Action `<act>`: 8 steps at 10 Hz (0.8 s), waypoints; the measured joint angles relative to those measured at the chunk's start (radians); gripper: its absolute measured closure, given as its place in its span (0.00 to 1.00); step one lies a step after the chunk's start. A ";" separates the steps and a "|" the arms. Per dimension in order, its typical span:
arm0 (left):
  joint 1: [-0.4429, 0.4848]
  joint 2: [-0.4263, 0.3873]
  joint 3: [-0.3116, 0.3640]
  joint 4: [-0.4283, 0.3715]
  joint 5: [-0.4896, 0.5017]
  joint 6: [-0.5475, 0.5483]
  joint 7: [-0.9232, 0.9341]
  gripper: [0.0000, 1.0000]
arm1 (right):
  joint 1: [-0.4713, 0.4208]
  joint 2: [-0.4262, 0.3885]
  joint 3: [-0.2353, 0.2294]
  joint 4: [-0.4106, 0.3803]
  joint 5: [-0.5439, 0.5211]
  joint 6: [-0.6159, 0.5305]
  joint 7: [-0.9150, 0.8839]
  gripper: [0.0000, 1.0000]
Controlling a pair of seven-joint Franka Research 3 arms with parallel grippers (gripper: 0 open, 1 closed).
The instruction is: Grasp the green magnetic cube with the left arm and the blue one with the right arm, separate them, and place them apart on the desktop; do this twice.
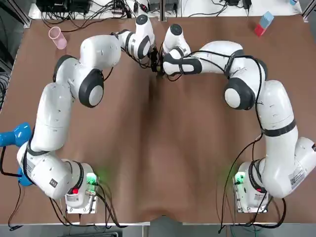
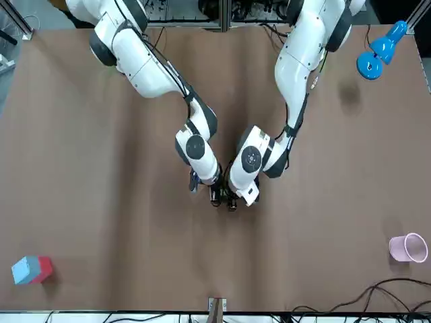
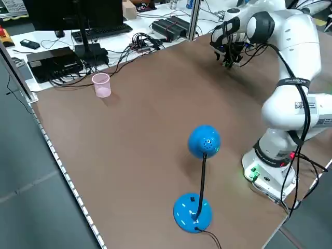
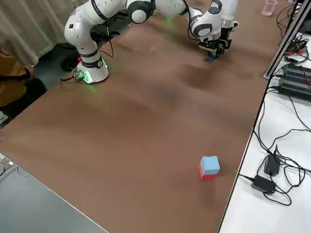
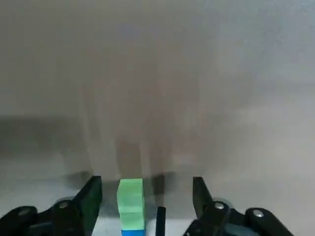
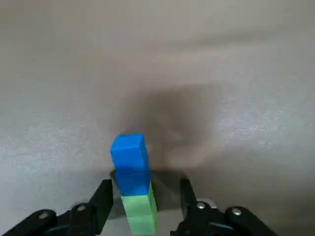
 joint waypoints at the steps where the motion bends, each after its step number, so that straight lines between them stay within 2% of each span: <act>1: 0.000 0.000 0.000 0.000 0.000 0.000 0.000 0.18 | 0.000 0.000 0.001 0.000 0.000 -0.002 0.000 0.42; 2: 0.000 0.000 0.000 0.000 0.000 0.000 0.000 0.21 | 0.000 -0.004 0.006 0.001 -0.001 -0.017 0.000 0.59; 3: 0.000 0.000 0.000 0.000 0.000 0.000 0.000 0.23 | 0.000 -0.004 0.007 0.002 -0.009 -0.018 0.000 0.69; 4: 0.000 0.000 0.000 0.000 0.000 0.000 0.000 0.30 | 0.000 -0.004 0.007 0.002 -0.022 -0.017 0.000 0.70; 8: -0.001 0.000 0.000 0.000 0.000 0.000 0.023 0.31 | 0.000 -0.004 0.007 0.003 -0.035 -0.016 0.000 0.73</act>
